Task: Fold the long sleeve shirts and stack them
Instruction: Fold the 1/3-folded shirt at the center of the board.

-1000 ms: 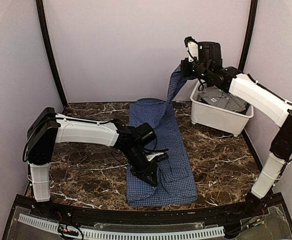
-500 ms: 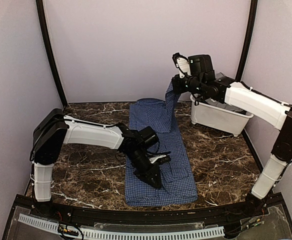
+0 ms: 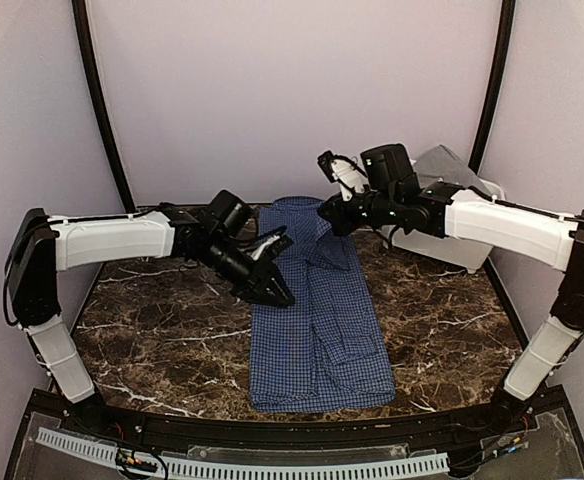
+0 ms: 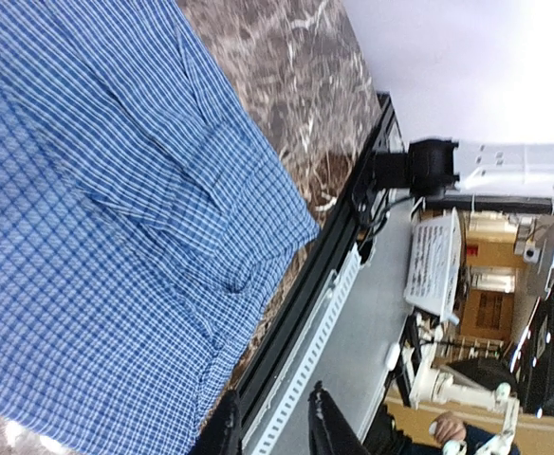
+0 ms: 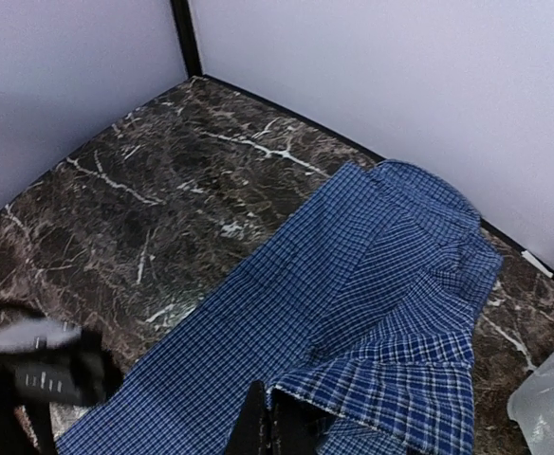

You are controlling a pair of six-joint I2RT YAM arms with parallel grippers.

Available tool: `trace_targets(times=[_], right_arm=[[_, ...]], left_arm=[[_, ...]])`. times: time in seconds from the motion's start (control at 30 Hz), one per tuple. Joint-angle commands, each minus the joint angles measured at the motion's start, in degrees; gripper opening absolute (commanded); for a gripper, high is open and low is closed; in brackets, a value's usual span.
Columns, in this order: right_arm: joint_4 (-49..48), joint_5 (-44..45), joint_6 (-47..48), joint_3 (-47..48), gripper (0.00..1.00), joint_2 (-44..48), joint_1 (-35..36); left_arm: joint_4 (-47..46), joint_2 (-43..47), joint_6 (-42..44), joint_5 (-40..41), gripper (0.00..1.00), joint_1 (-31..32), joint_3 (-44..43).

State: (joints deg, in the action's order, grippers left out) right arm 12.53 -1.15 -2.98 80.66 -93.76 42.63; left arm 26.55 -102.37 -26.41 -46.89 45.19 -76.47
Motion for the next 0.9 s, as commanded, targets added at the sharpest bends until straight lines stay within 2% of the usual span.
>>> trace_targets(times=[0.0, 0.17, 0.3, 0.47, 0.87], right_arm=[[1.01, -8.36, 1.30, -0.07, 0.00, -1.51, 5.14], [8.02, -12.06, 2.63, -0.79, 0.00, -5.06, 10.24], [10.93, -13.48, 1.88, -3.94, 0.00, -5.99, 12.44], [11.98, -15.26, 0.41, -6.54, 0.00, -7.25, 15.28], [14.67, -16.15, 0.11, -6.89, 0.00, -10.39, 19.15]], left_arm=[[-2.24, 4.92, -3.66, 2.35, 0.24, -5.45, 4.06], [-3.81, 3.31, -5.40, 3.94, 0.22, -12.74, 7.13], [-6.09, 0.80, -5.85, 7.20, 0.22, -15.32, 7.35], [-9.65, -1.74, -7.90, 7.67, 0.22, -16.00, 6.68], [-7.54, -3.38, -6.06, 10.03, 0.22, -16.31, 4.62]])
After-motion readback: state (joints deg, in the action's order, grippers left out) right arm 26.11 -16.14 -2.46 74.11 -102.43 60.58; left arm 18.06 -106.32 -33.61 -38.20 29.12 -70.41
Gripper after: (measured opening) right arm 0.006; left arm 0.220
